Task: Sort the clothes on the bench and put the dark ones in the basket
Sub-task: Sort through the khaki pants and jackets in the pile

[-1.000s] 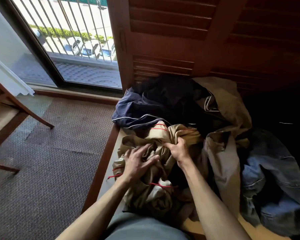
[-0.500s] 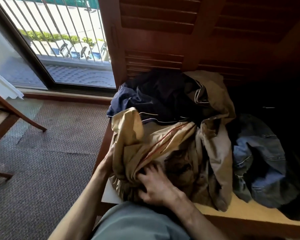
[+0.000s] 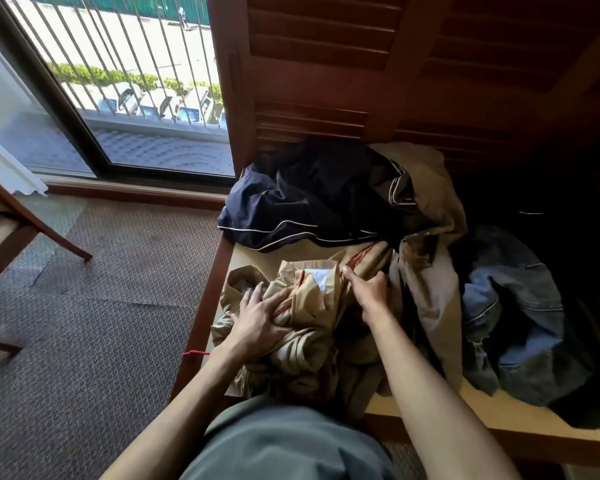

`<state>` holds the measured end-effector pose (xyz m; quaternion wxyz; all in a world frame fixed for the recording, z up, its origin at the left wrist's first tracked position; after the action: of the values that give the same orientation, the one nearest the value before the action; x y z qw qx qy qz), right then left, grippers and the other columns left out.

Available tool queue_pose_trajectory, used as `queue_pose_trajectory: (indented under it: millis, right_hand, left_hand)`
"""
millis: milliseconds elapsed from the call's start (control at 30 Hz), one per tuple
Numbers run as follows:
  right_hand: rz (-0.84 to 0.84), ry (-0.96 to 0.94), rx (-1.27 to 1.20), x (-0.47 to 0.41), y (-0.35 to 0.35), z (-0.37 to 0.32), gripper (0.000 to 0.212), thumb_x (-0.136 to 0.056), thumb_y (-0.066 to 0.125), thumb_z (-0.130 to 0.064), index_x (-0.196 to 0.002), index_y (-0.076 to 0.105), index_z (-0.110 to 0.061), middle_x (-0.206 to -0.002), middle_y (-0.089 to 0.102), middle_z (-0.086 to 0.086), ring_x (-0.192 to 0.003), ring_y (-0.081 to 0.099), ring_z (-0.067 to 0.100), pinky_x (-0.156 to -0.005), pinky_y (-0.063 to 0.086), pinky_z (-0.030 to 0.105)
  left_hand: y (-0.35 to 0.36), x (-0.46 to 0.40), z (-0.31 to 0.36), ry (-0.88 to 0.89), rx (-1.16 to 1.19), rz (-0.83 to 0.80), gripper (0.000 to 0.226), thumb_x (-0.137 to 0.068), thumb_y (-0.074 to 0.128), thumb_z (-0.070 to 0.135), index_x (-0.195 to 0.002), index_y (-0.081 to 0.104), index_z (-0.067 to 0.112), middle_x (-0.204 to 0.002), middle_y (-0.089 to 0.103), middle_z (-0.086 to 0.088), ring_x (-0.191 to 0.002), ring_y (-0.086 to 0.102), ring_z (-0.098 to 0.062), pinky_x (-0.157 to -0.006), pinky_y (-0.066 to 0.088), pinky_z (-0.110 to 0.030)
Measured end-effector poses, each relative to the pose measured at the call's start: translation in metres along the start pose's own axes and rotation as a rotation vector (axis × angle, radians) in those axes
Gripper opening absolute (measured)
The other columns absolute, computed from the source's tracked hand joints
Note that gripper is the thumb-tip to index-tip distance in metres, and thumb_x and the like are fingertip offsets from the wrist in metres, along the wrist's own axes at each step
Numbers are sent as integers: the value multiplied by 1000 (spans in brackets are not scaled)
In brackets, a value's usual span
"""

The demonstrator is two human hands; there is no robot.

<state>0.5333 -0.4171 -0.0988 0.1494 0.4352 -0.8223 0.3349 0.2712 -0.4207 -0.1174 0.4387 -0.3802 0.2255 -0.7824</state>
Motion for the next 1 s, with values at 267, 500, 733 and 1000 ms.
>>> queue_pose_trajectory:
  millis: [267,500,733,1000]
  right_hand:
    - [-243,-392,60,51,49,-55,18,-85,73,-22,-91,73,-5,-89,73,0,-83,68,12,-83,56,31]
    - [-479,-878,821,157,66,-23,77,-81,41,-83,-128,63,-26,-141,48,3,-134,33,20,-117,23,37]
    - [-606,-1021,1224,161,66,39,81,-79,68,-47,-150,31,-33,-160,18,4,-152,1,29,-118,-6,66]
    - [-312,-1195,1208,110,87,32,44,-71,75,-38,-113,64,-37,-119,63,6,-116,45,30,-83,54,64]
  left_hand:
    - [-5,0,12,26,47,8,91,-68,75,55,-150,37,46,-162,21,-23,-153,13,-37,-125,12,-47]
    - [-40,42,-27,-87,1176,-85,81,-50,88,23,-125,62,7,-118,69,-18,-102,58,-29,-77,46,-35]
    - [-90,46,-31,-152,693,368,80,-80,74,59,-148,32,50,-157,26,-4,-136,37,-12,-112,36,-38]
    - [-39,-9,-7,-107,376,81,97,-58,69,88,-144,46,49,-150,46,19,-140,42,-5,-119,34,-34]
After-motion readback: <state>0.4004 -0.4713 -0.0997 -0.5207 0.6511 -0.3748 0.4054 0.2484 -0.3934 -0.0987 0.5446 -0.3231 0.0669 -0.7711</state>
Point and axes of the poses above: each hand's wrist, its own x-axis away from the middle knuckle, its own y-axis out of the palm, z = x × y, the point moved 7 cm from there along -x, towards the middle knuckle
